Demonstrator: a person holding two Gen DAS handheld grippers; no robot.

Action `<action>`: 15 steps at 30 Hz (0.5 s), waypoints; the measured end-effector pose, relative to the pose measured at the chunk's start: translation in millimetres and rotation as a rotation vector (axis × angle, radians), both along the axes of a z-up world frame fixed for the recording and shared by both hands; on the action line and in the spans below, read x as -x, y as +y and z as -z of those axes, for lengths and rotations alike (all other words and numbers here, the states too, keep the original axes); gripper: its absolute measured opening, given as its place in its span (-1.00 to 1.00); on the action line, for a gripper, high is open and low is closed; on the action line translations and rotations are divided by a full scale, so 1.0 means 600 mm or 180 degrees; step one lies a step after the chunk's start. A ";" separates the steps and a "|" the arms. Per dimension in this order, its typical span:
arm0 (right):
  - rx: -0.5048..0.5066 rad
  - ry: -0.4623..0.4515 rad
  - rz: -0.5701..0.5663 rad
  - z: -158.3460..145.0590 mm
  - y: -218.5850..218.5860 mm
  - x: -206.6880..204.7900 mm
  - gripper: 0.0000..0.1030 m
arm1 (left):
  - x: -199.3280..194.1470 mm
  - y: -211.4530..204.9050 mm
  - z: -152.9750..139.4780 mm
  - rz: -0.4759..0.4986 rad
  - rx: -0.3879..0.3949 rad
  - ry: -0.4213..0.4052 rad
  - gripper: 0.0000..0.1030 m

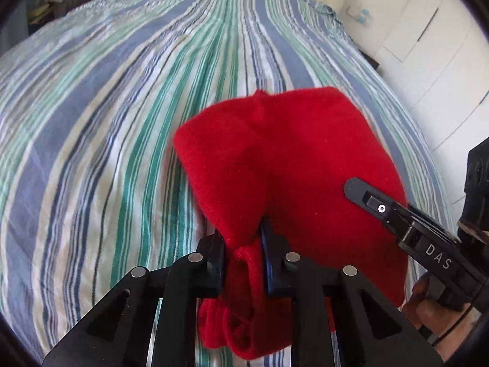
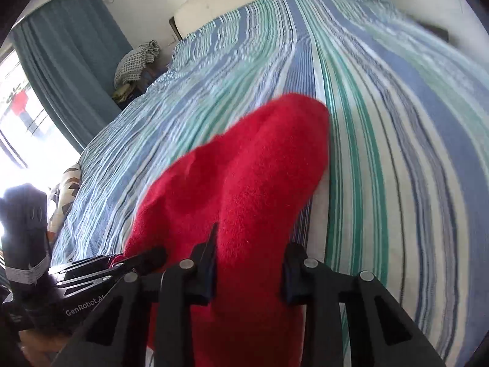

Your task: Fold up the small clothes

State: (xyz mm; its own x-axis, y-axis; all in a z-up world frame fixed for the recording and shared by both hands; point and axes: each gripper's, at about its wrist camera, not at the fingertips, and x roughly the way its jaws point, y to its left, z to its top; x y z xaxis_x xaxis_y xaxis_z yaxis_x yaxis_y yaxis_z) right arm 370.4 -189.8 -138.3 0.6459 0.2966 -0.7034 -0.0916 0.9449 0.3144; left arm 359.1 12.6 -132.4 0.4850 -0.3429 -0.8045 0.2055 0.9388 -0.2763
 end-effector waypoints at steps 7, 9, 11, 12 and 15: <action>0.0051 -0.0640 -0.0179 -0.156 0.010 0.036 -0.41 | 0.038 0.031 -0.138 0.0007 0.0321 -0.0476 -0.61; -0.0077 -0.0462 -0.0162 -0.148 0.002 0.034 -0.35 | 0.029 0.036 -0.119 -0.0019 0.0304 -0.0295 -0.39; -0.0025 -0.0121 -0.0100 -0.106 -0.001 0.037 0.11 | 0.022 0.037 -0.062 -0.0118 0.0031 -0.0013 -0.04; 0.0089 0.0081 -0.0060 -0.079 -0.012 0.050 0.33 | 0.031 0.043 -0.032 -0.0211 -0.0221 0.0091 -0.03; 0.0332 0.0333 0.0069 -0.029 -0.041 0.131 0.60 | 0.118 0.077 0.008 -0.0329 -0.0701 0.0093 0.01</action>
State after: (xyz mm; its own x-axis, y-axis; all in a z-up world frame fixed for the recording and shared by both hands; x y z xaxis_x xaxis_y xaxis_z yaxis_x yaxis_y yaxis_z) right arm 291.6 -214.2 -121.2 0.5728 0.2053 -0.7936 -0.0427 0.9743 0.2212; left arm 288.1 58.6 -137.4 0.4839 -0.1074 -0.8685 0.1000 0.9927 -0.0670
